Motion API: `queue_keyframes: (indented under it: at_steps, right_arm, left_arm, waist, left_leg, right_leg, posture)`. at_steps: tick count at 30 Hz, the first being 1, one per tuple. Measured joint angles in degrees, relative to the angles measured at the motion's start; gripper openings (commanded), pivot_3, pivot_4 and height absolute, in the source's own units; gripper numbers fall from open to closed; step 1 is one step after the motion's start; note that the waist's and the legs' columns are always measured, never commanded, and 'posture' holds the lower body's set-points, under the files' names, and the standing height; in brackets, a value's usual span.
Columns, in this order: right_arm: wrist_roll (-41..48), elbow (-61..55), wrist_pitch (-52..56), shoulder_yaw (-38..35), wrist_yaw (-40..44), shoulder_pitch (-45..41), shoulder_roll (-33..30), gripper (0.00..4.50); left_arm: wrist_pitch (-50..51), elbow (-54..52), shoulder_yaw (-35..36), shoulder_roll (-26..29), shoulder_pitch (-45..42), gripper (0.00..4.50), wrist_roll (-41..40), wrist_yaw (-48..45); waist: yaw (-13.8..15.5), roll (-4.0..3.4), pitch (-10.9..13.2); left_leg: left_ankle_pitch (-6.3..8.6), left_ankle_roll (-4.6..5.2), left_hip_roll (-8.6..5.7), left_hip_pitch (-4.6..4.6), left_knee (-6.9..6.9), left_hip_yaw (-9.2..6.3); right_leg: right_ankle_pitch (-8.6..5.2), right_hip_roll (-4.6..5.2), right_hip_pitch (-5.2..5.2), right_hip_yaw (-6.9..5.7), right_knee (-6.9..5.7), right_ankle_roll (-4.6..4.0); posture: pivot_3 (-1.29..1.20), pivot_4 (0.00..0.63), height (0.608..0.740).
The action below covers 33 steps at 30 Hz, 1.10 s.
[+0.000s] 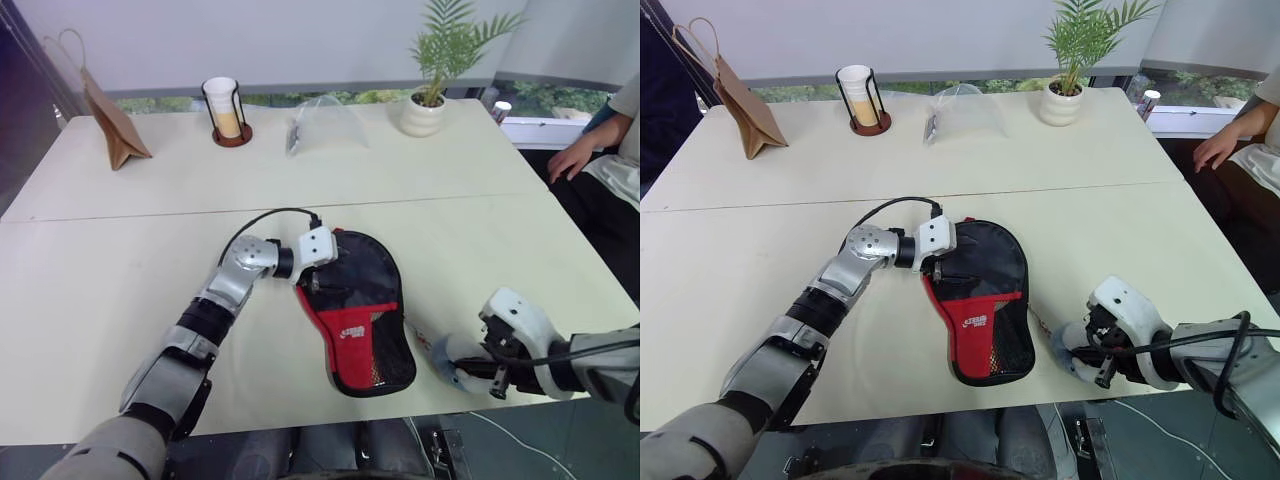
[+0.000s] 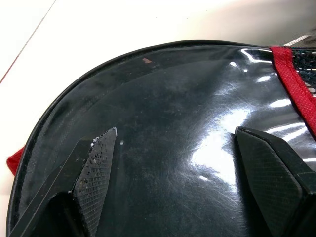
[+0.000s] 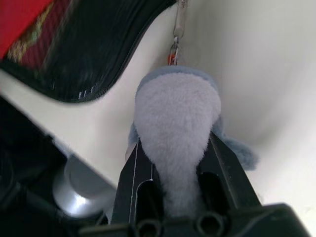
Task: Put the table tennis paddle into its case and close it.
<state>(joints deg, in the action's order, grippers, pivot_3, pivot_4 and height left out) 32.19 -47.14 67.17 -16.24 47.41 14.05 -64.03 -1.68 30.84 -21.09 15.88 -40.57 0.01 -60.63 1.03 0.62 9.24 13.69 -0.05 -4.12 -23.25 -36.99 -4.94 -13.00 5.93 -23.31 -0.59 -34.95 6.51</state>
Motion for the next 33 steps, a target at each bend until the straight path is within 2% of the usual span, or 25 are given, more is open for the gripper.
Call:
queue_keyframes:
  at_steps: [5, 12, 17, 20, 23, 26, 33]
  right_arm:
    - [-2.1, 0.1, -6.4, -3.0, 4.3, 7.4, -3.9, 0.18]
    - [-7.0, 0.3, -12.8, -7.8, 9.4, 15.8, -5.9, 0.18]
    - [-7.8, 1.6, -14.2, -9.1, 10.4, 14.6, -5.5, 0.18]
    - [-7.9, 2.8, -14.5, -9.1, 10.4, 12.6, -5.4, 1.62]
    - [-6.8, 5.6, -13.3, -9.4, 10.3, 6.4, -5.0, 3.18]
    - [-6.1, 8.1, -12.7, -9.4, 9.9, 0.9, -5.1, 4.48]
    - [-6.0, 15.8, -12.5, -5.0, 9.0, -11.8, -7.3, 4.48]
  left_arm:
    - [0.0, 0.0, -0.1, -0.1, 0.0, 3.98, 0.0, 0.1]
    - [0.0, 0.1, -0.3, -0.2, -0.1, 3.98, 0.0, 0.3]
    - [-0.1, 0.5, -0.3, -0.2, -0.4, 3.98, 0.0, 0.3]
    - [-0.3, 0.8, -0.4, -0.2, -0.5, 3.98, 0.0, 0.2]
    - [-1.3, 1.7, -0.4, -0.3, -0.8, 3.98, 0.0, 0.2]
    - [-1.8, 2.1, -0.3, -0.4, -0.9, 3.98, 0.0, 0.2]
    - [-1.2, 2.7, 1.6, -0.2, -1.3, 3.98, -1.2, -0.5]
  waist:
    - [0.4, -0.01, 0.0]
    - [1.3, -0.03, 0.0]
    - [1.3, -0.05, -0.1]
    - [1.2, -0.07, -0.1]
    - [1.2, -0.08, -0.1]
    - [1.2, -0.09, -0.1]
    - [1.2, -0.23, -0.1]
  left_leg:
    - [0.02, 0.02, 0.00, 0.00, 0.00, 0.01]
    - [0.09, -0.10, 0.04, 0.00, 0.00, 0.03]
    - [0.10, -0.11, 0.05, -0.03, 0.01, 0.02]
    - [0.10, -0.10, 0.07, -0.06, 0.02, 0.02]
    - [0.11, -0.09, 0.09, -0.09, 0.03, 0.04]
    - [0.12, -0.08, 0.11, -0.10, 0.05, 0.03]
    - [0.11, -0.04, 0.11, -0.21, 0.11, 0.05]
  right_leg:
    - [-0.01, 0.00, 0.01, -0.02, 0.05, 0.02]
    - [-0.02, 0.00, 0.03, -0.03, 0.08, 0.01]
    - [-0.01, 0.01, 0.10, -0.04, 0.30, 0.02]
    - [0.03, 0.01, 0.13, -0.04, 0.47, 0.05]
    - [0.12, 0.00, 0.16, -0.04, 0.66, 0.08]
    - [0.12, 0.01, 0.17, -0.02, 0.71, 0.07]
    - [0.20, 0.03, 0.00, -0.05, 0.73, 0.04]
  posture:
    - [0.00, 0.150, 0.740]
    - [0.00, 0.150, 0.740]
    - [0.00, 0.150, 0.740]
    - [0.00, 0.150, 0.740]
    - [0.00, 0.150, 0.740]
    - [0.00, 0.150, 0.740]
    - [0.00, 0.150, 0.740]
